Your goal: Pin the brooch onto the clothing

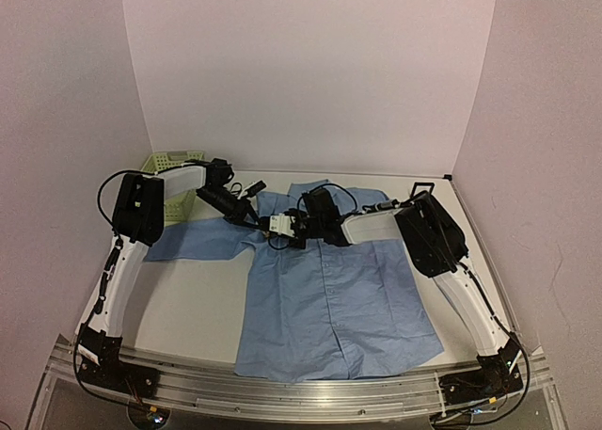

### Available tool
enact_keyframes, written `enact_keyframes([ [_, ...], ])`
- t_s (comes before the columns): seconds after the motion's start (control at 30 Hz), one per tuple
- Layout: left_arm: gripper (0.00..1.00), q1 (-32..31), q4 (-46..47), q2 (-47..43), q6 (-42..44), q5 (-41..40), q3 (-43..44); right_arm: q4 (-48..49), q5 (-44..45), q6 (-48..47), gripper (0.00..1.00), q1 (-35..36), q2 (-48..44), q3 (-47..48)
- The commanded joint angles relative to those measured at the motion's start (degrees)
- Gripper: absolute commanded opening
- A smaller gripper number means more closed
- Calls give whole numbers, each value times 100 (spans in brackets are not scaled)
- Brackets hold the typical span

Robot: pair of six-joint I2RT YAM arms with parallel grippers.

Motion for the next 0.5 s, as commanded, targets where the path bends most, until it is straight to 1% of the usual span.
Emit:
enact_keyframes([
  [0.0,0,43,-95,-367,212,37,176,-243,-524,376,8,-35,-530,-59],
  [0.1,0,46,-133,-368,302,-3,218,-228,-722,470,10,-97,-712,-130],
  [0.27,0,45,-203,-346,561,-68,307,-228,-1079,658,16,-249,-1036,-297],
  [0.37,0,52,-315,-287,694,-127,347,-237,-1240,840,19,-357,-1022,-258],
  [0.47,0,63,-446,-184,746,-104,488,-247,-1285,860,21,-384,-808,-113],
])
